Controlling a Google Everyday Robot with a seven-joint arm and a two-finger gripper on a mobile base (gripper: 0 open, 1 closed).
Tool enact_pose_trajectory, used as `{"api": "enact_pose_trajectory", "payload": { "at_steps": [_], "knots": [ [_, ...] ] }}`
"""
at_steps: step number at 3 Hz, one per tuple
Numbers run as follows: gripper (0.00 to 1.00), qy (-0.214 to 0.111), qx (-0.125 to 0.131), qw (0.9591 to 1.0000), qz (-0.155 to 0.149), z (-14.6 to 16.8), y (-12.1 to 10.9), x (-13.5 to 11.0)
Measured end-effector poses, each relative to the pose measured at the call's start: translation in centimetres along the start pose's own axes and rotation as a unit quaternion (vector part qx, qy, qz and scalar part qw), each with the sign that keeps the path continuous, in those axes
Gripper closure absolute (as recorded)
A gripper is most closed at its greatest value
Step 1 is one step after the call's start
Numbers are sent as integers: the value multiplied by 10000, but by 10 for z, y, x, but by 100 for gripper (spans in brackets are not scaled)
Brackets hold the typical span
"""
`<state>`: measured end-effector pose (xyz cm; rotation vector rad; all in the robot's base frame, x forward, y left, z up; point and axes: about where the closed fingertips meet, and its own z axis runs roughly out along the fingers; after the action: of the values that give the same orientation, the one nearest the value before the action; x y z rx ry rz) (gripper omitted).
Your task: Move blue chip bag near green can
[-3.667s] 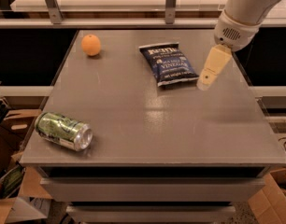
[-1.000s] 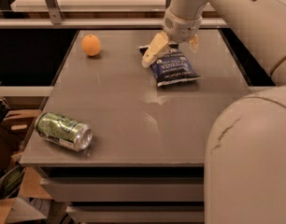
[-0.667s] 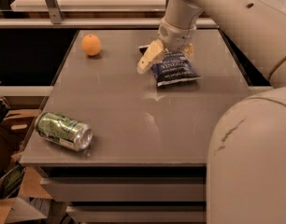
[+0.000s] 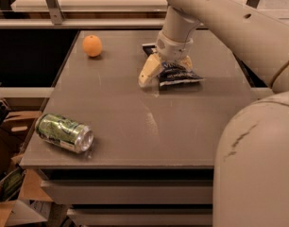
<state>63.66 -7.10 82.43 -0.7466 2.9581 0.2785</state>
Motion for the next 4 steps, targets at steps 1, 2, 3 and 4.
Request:
{"api": "enact_pose_trajectory", "payload": {
  "at_steps": [1, 2, 3, 4],
  "knots": [
    [41, 41, -12, 10000, -53, 5, 1, 2],
    [64, 42, -12, 10000, -55, 2, 2, 2],
    [88, 43, -11, 10000, -56, -5, 3, 1],
    [100, 43, -10, 10000, -57, -6, 3, 1]
  ]
}}
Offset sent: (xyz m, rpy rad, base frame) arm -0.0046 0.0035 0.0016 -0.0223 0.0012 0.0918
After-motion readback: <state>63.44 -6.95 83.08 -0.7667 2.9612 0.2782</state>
